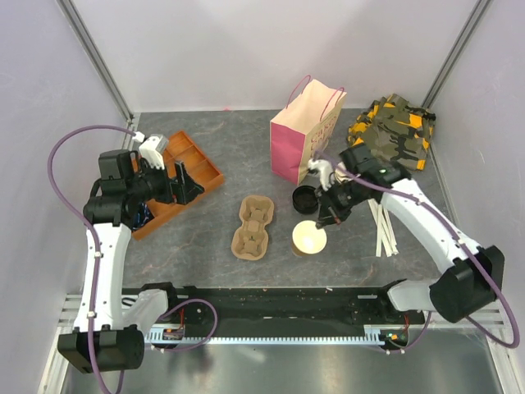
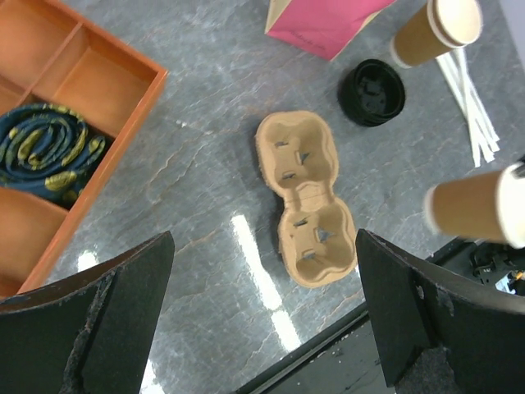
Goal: Pack the takeout coffee
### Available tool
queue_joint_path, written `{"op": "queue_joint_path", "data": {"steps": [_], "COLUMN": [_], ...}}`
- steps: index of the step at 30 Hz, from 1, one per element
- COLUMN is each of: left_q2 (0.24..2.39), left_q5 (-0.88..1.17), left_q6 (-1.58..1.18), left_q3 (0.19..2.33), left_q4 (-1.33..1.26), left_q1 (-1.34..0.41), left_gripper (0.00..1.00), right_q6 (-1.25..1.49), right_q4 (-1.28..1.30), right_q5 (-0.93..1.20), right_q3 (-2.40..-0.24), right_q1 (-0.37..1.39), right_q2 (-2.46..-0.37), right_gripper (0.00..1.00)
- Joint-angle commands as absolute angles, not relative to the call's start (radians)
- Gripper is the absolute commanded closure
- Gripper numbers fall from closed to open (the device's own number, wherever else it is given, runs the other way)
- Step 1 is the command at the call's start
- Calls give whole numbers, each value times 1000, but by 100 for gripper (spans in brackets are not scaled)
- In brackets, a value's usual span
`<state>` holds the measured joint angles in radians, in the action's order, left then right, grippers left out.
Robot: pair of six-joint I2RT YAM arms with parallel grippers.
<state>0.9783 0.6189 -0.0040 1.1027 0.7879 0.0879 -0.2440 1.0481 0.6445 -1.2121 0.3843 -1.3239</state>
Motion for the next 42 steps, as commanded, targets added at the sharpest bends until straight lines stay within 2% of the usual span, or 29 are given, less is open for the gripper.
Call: {"op": "queue_joint_path", "data": {"steps": [1, 8, 13, 21, 26, 29, 30, 32, 33, 39, 42], "left_q2": [907, 854, 858, 880, 881, 876, 874, 873, 876, 876, 882], "left_q5": [677, 739, 724, 713, 732, 730, 730, 729, 729, 758, 767], "left_q6": [-57, -61, -64, -103, -133, -129, -129, -136, -143, -146, -147], "left_q3": [1081, 1043, 1034, 1017, 1009, 1006, 1005, 1003, 1003, 1008, 1017], "left_q4": [675, 635, 641, 635, 620, 621, 623, 624, 623, 623, 621], "left_q1": [87, 87, 89, 89, 89, 87, 89, 89, 89, 87, 89], "left_gripper": [0, 0, 0, 0, 0, 0, 0, 0, 0, 0, 0], "right_q6": [-259, -282, -268, -256, -262, -270, -271, -273, -275, -305, -348], "right_q4": [904, 887, 897, 887, 885, 884, 885, 887, 887, 925, 968], "right_q5": [548, 488, 399, 351, 350, 362, 370, 368, 364, 360, 390], "right_q3": [-1177, -1268, -1322, -1350, -1365, -1367, -1368, -1373, -1379, -1457, -1523], "right_q1": [555, 707, 718, 741, 741, 739, 741, 739, 741, 721, 666], "right_q2": [-1379, -1557, -1635, -1666, -1689, -1695, -1690, -1686, -1680, -1631, -1592], "right_gripper": [100, 99, 98, 87, 88, 76, 64, 58, 52, 34, 30]}}
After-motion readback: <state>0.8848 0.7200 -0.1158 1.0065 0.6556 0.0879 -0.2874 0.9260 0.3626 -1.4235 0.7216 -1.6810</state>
